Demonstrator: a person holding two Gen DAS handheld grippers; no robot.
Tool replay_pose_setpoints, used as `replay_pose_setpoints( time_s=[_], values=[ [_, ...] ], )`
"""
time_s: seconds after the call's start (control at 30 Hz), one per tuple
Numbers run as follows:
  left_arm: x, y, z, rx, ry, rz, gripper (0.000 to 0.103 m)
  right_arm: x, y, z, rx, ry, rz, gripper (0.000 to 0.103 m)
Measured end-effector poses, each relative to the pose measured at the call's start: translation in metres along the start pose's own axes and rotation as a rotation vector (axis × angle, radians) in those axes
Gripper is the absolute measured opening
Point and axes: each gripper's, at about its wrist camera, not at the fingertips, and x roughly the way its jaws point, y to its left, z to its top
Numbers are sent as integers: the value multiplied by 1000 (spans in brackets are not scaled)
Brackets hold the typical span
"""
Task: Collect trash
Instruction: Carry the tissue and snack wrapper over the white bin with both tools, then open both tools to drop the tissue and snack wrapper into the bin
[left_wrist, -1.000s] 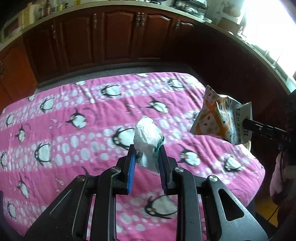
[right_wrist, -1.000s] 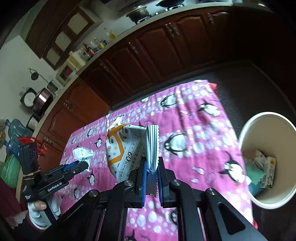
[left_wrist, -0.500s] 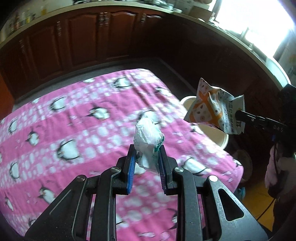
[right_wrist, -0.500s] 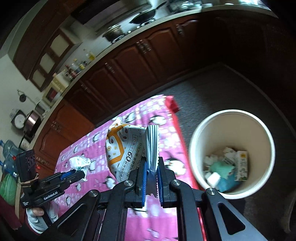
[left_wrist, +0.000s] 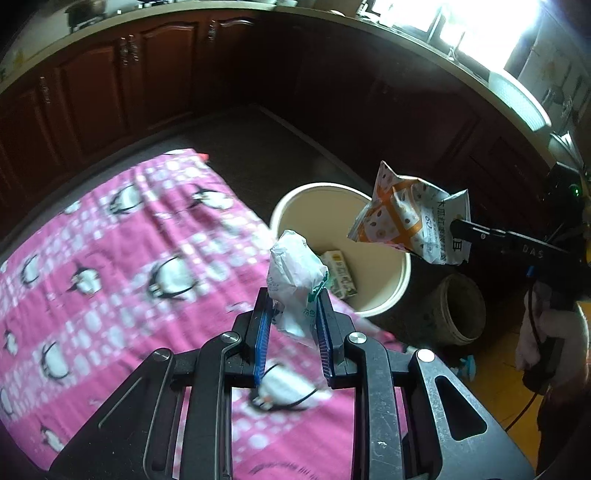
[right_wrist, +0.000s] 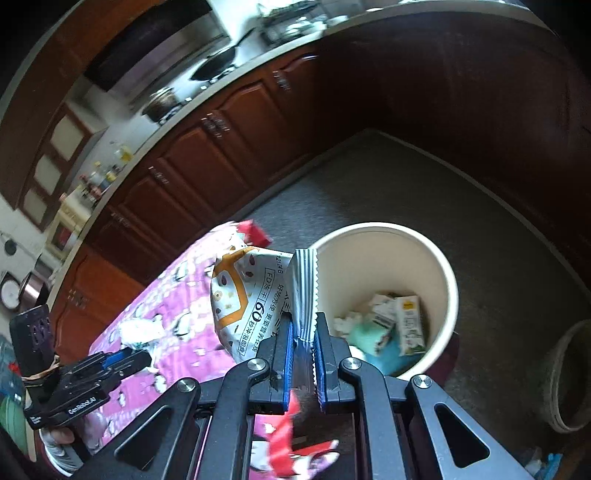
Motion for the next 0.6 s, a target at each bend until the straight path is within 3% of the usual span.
replay_pose_setpoints(
  time_s=[0.33, 0.6],
  values=[
    [49, -31, 24, 18, 56, -61, 21, 7, -45, -2, 79, 14, -115, 9],
    [79, -41, 33, 22, 86, -68, 21, 23, -57, -4, 106, 34, -171, 9]
  ],
)
